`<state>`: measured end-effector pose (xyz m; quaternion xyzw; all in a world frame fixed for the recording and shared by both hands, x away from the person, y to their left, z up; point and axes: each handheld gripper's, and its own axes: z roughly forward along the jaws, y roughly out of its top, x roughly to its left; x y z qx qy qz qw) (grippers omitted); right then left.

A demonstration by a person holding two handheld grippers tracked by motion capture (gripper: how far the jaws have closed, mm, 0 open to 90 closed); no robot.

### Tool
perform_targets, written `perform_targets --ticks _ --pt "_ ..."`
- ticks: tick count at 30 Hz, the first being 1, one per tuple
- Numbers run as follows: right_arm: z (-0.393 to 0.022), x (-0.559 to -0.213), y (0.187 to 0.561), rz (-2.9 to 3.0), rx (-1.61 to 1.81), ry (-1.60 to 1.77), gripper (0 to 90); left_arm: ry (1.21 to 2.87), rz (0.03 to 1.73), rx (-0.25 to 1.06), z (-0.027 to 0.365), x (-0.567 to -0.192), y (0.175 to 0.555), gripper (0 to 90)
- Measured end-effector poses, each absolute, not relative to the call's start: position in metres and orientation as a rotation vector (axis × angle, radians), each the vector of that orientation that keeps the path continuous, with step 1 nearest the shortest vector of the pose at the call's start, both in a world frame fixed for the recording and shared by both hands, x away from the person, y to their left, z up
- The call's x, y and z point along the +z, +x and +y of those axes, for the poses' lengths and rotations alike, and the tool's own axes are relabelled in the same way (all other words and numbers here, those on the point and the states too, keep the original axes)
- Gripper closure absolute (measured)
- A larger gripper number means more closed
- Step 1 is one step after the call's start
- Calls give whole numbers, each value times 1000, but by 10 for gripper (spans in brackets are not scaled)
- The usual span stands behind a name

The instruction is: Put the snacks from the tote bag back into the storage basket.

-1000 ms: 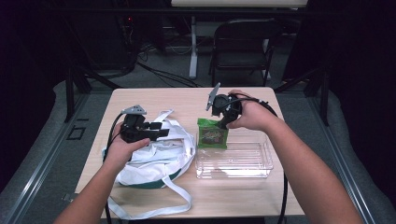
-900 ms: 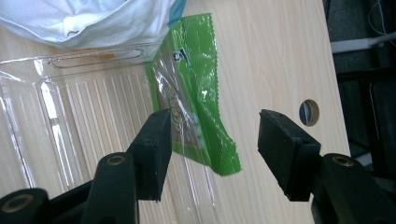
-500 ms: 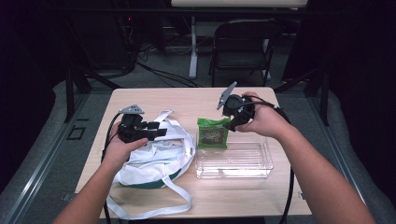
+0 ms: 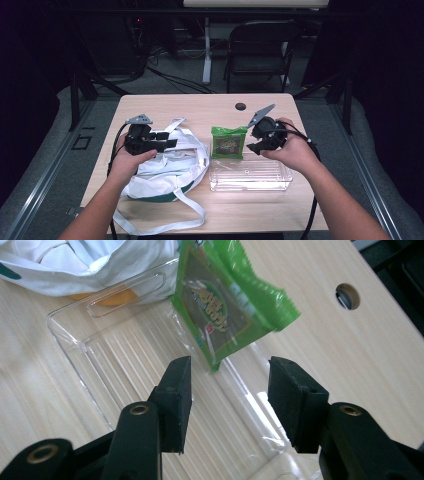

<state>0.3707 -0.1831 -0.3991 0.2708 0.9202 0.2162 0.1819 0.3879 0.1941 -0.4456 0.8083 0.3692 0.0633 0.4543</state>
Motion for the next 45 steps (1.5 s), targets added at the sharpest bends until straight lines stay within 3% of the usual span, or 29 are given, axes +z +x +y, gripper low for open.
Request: perform_targets --ticks 25,45 --pt "-211 -474 324 2358 846 1044 512 1974 999 202 213 -477 378 496" --pt "-222 -504 311 2253 939 1144 478 1983 988 289 210 -503 363 476"
